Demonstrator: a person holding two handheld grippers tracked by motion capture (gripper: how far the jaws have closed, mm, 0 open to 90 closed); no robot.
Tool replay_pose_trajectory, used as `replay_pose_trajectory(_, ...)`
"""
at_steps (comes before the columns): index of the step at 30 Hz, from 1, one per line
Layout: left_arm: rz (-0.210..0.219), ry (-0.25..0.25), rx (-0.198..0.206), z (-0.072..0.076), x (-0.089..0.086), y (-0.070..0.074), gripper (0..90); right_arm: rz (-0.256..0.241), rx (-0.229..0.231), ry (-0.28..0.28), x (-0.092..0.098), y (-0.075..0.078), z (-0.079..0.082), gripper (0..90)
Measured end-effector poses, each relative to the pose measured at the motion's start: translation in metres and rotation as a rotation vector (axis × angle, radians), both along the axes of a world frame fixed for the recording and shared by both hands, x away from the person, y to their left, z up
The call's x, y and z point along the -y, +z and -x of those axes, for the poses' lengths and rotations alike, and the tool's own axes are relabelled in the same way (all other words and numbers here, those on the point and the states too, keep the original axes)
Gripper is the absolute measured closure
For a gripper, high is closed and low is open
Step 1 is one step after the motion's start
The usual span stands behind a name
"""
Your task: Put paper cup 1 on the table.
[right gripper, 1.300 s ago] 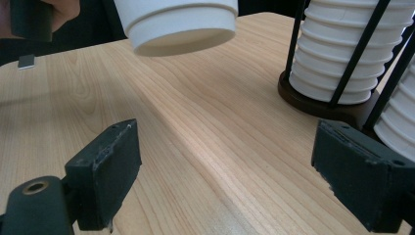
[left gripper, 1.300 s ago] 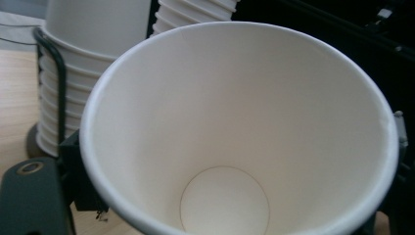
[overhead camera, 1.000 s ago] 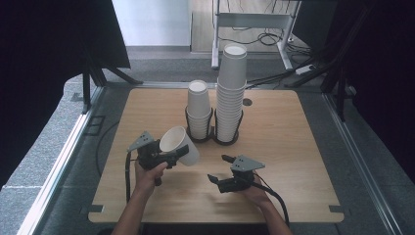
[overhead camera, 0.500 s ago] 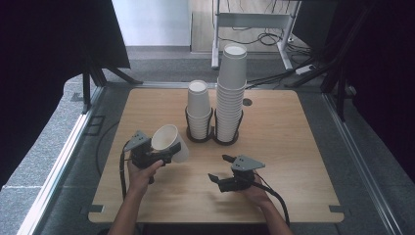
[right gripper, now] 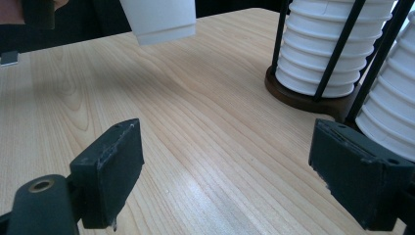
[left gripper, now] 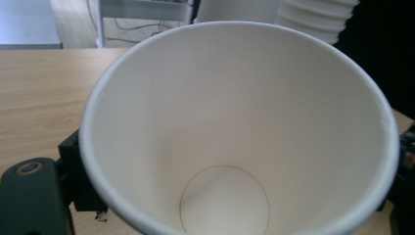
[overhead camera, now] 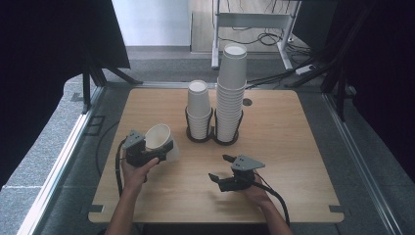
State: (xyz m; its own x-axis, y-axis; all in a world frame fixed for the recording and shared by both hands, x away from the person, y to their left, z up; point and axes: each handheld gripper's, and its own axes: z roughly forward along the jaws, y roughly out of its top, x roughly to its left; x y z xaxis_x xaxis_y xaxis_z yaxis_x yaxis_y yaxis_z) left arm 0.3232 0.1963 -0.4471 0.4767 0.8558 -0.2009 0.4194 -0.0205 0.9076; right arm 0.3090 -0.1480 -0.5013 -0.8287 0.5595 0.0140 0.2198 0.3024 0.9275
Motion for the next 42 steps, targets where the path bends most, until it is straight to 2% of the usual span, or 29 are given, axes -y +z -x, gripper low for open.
replay_pose_trajectory(3, -0.035, 0.027, -0.003, -0.001, -0.002, -0.003, 13.0, 0.001, -0.001, -0.002, 0.000, 0.000, 0.000, 12.9)
replay_pose_trajectory(9, -0.051, 0.067, -0.025, -0.004, -0.008, -0.007, 12.8, 0.006, -0.001, -0.003, 0.001, -0.001, 0.000, 13.0)
replay_pose_trajectory(14, -0.080, 0.105, -0.046, -0.007, -0.012, -0.010, 12.7, 0.015, -0.003, -0.001, 0.000, -0.001, 0.000, 13.0)
replay_pose_trajectory(20, -0.139, 0.147, -0.071, -0.009, -0.011, -0.015, 12.5, 0.017, -0.003, 0.000, 0.000, -0.001, 0.000, 13.0)
replay_pose_trajectory(28, -0.193, 0.173, -0.092, -0.012, -0.007, -0.021, 11.9, 0.019, -0.003, 0.001, 0.000, -0.001, 0.000, 13.0)
replay_pose_trajectory(36, -0.239, 0.192, -0.097, -0.013, -0.003, -0.024, 11.1, 0.018, -0.002, 0.002, 0.000, -0.002, 0.000, 13.1)
replay_pose_trajectory(42, -0.253, 0.195, -0.109, -0.015, -0.002, -0.027, 10.0, 0.020, -0.001, 0.004, 0.000, -0.001, 0.000, 13.1)
